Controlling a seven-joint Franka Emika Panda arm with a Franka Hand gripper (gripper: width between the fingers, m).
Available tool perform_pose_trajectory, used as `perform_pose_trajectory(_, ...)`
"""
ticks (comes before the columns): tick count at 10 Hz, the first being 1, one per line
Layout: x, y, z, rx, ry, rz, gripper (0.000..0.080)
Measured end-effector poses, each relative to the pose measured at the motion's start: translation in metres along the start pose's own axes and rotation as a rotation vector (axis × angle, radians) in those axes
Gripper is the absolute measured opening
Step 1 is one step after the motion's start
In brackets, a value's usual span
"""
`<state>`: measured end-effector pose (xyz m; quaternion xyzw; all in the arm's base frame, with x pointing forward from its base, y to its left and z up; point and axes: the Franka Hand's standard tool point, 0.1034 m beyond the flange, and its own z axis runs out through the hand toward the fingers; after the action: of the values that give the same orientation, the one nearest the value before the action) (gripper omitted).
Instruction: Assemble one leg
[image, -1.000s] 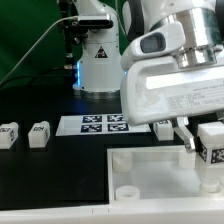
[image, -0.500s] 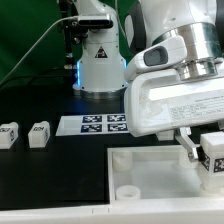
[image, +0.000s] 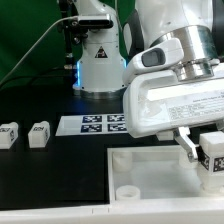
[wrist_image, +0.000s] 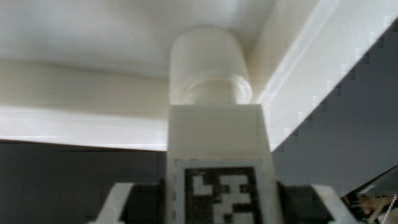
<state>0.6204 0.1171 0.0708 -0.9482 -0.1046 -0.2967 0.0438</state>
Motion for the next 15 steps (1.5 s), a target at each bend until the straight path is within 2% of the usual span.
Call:
perform_pose_trajectory(1,0.0,0.0,0.0,0.0,0.0,-0.001,0.0291)
perform_pose_trajectory(2,-0.001,0.0,0.0,0.001,-0.005,-0.002,0.0367)
perform_pose_trajectory(3,-0.002,0.0,0.001,0.001,-0.008,-0.003,0.0367)
perform_pose_trajectory(5,-0.002,0.0,0.001,0.001,-0.009,-0.008,0.0618)
perform_pose_trajectory(8,-0.002,0.0,0.001,0.001,-0.009,-0.013,0.0648)
perform_pose_trajectory(13,-0.002,0.0,0.001,0.001,-0.009,-0.016,0.0649)
perform_pose_trajectory(14,-0.002,0.0,0.0,0.002,-0.02,-0.015,0.0649)
perform_pose_trajectory(15,0.003,0.0,-0.01,0.002,-0.046,-0.007,0.0649)
